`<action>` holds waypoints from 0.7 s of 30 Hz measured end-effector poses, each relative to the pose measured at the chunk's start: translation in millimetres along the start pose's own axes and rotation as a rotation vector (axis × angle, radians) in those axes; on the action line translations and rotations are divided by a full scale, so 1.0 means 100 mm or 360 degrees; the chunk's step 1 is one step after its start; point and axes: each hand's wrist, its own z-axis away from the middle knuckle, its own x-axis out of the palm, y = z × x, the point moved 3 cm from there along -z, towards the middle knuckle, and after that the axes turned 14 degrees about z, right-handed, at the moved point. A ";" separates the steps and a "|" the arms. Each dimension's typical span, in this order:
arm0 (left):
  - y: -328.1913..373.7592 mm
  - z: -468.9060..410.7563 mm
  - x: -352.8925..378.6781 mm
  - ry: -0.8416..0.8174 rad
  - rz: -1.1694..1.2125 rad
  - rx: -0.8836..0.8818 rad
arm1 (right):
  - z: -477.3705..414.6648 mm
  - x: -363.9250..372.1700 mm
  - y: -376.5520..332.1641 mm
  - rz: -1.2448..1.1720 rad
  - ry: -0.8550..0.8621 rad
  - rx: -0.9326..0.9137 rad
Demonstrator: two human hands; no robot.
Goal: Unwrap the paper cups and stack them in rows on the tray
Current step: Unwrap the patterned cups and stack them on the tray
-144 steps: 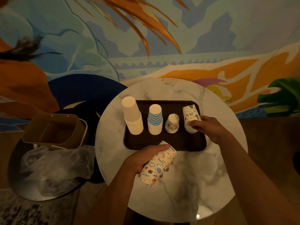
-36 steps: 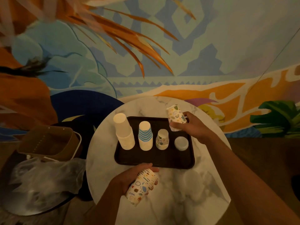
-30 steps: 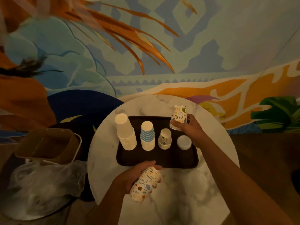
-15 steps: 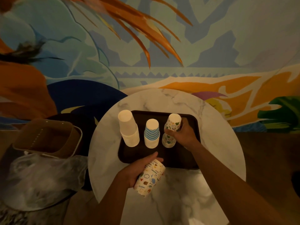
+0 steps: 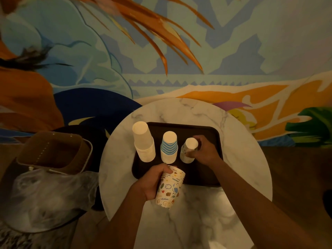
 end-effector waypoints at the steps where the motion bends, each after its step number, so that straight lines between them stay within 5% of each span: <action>1: 0.00 0.01 0.01 -0.0004 -0.0025 0.0003 | 0.00 -0.02 -0.01 0.0011 -0.0006 -0.0008; 5: -0.01 0.05 0.07 -0.0049 -0.0138 0.0097 | 0.03 -0.17 -0.08 0.0028 0.0046 -0.0039; 10: 0.02 0.15 0.23 -0.0155 -0.0090 0.0165 | 0.21 -0.65 -0.29 0.0602 0.0095 -0.0456; 16: 0.07 0.21 0.37 -0.0204 -0.0222 0.0152 | 0.76 -0.96 -0.65 0.0350 -0.1045 -0.0679; 21: 0.07 0.31 0.53 -0.0204 -0.0374 0.0194 | 0.93 -0.95 -0.75 0.0343 -0.1116 -0.0903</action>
